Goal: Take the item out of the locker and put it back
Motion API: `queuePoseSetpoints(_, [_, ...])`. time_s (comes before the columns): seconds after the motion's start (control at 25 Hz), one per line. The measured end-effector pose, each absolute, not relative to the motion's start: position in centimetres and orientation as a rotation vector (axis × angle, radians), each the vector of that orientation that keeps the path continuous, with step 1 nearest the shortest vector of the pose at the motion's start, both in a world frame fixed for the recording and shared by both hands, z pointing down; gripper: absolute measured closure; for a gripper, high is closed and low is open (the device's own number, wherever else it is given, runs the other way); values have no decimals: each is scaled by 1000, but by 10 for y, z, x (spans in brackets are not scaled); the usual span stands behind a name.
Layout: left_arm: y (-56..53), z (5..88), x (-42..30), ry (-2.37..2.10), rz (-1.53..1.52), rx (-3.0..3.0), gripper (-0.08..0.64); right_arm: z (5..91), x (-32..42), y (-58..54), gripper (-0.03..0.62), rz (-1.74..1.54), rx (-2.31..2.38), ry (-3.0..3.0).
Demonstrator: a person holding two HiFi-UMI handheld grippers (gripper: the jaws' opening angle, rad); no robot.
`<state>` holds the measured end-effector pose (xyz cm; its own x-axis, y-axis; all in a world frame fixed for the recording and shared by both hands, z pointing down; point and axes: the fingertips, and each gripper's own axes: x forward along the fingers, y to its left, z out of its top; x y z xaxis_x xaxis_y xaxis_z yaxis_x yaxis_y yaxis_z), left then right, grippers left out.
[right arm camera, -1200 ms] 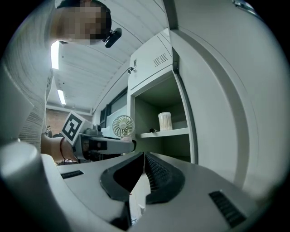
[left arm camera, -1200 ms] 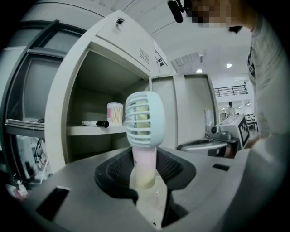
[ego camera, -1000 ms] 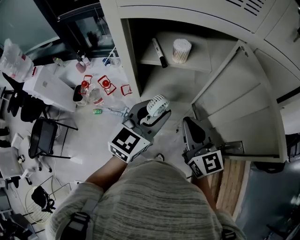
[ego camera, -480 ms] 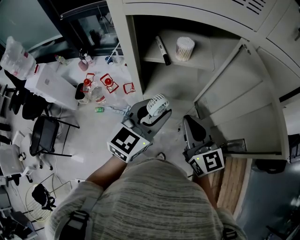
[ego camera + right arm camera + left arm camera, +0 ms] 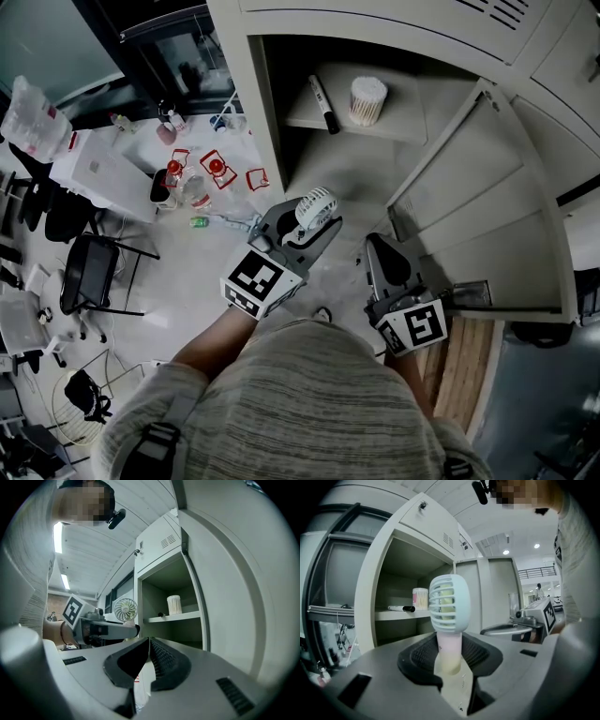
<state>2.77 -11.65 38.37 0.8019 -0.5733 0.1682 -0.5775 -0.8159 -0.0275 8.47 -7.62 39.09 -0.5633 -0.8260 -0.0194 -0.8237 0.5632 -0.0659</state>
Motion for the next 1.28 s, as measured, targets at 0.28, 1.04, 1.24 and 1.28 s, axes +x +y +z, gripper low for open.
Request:
queuePoseSetpoints(0.28, [-137,393,34,-982,260,2984,414,394,85,-76,566,-83,-1449,2741])
queuePoseSetpoints(1.04, [-199,446,58,-988,278,2932,414,398,88,-74,566,-126,-1488,2727])
queuePoseSetpoints(1.24, [-217,461,60,-1026,285,2902,414,399,89,-76,566,-152,-1493,2719])
queuePoseSetpoints(1.28, [-221,464,60,-1039,291,2898,414,400,89,-76,566,-153,-1492,2720])
